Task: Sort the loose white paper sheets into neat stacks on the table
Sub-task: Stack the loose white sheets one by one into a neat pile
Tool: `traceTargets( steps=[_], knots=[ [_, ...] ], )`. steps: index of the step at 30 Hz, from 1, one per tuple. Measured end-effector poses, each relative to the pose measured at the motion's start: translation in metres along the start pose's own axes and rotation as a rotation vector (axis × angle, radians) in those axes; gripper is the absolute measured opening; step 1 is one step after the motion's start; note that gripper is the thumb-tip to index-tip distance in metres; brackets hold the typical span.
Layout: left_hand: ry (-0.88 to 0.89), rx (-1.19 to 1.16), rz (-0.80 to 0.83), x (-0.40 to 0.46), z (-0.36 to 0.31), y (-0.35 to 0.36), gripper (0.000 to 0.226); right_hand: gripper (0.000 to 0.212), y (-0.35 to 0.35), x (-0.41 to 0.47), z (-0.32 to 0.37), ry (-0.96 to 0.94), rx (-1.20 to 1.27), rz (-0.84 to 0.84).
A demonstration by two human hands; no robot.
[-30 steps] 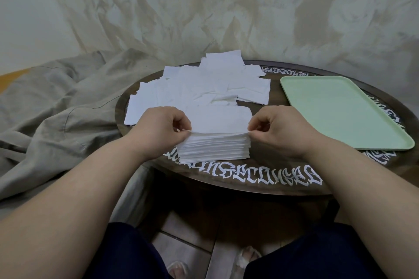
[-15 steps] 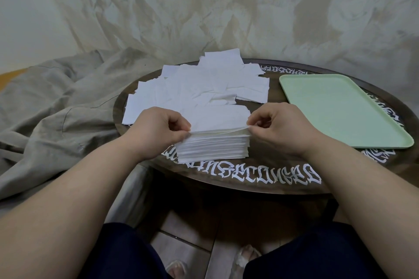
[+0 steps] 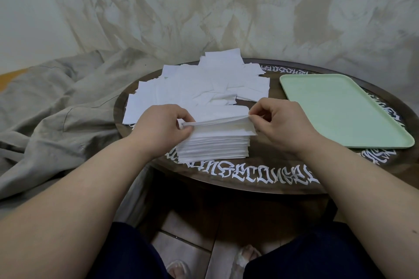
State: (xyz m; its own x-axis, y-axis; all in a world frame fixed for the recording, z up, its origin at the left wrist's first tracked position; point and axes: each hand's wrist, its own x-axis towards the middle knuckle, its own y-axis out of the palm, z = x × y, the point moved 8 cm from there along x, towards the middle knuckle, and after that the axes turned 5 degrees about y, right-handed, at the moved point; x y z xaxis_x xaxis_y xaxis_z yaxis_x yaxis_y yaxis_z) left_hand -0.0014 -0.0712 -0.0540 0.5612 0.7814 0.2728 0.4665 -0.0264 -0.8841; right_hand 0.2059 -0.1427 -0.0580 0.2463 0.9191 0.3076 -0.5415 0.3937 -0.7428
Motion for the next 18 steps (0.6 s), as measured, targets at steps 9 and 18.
traceTargets(
  steps=[9,18],
  knots=[
    [0.242,-0.104,-0.359,0.001,-0.01,-0.023,0.008,0.008,-0.022,-0.001,0.017,-0.146,0.001,-0.242],
    [0.036,-0.05,0.038,-0.002,0.004,0.004,0.013,0.006,0.001,-0.005,0.003,-0.009,-0.101,0.116]
  ],
)
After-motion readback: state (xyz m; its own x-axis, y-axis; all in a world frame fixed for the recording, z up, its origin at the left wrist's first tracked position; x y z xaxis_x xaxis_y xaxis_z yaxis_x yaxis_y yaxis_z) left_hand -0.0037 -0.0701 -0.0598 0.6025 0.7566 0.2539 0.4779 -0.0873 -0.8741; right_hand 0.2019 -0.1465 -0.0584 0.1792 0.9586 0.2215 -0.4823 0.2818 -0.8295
